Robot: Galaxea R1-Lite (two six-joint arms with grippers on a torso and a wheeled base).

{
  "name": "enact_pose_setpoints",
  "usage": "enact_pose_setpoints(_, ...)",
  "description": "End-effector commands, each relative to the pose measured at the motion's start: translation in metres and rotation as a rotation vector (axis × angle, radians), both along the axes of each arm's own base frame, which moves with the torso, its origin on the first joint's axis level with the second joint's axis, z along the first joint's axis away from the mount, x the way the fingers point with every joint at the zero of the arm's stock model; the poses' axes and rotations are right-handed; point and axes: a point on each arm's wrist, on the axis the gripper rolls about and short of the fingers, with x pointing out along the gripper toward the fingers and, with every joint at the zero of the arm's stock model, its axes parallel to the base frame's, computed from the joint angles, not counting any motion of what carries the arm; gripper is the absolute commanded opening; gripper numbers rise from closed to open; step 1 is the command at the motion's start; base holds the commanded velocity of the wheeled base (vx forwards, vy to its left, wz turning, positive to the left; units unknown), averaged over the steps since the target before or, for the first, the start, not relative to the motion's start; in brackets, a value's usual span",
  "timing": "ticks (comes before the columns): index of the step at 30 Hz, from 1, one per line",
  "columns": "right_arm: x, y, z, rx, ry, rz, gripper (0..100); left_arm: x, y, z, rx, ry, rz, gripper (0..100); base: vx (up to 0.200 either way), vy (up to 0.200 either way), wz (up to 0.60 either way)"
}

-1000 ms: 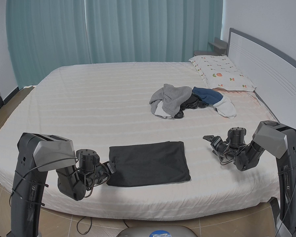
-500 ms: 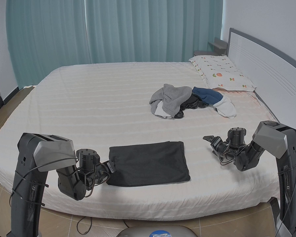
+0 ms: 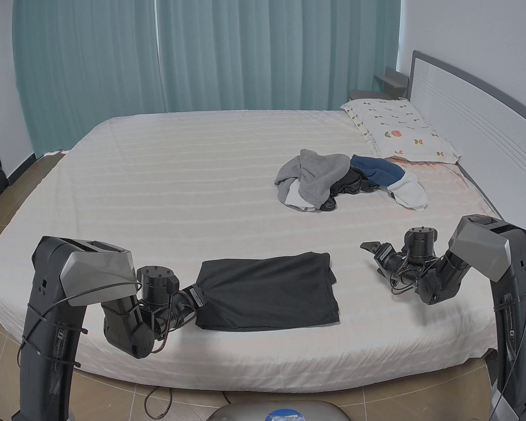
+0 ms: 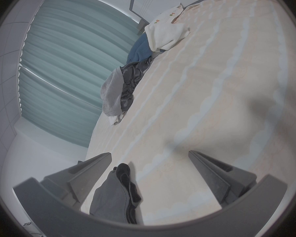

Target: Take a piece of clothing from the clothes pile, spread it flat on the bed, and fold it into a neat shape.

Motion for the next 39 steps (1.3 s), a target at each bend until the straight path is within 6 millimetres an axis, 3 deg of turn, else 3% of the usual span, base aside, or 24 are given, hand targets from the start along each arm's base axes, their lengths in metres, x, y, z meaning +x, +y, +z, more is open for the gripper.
enact_pose_setpoints(1,0.0004,-0.0004,0.0009,0.001,-0.003,-0.001,100,-0.0029,0.0011,0.0009,0.003,0.008,0.004,0,0.0,0.2,0.0)
enact_pose_setpoints(39,-0.0001,-0.0005,0.0004,-0.001,-0.002,-0.002,100,-0.0109,0.0047,-0.0031,0.035,0.034,0.077,0,0.0,0.2,0.0)
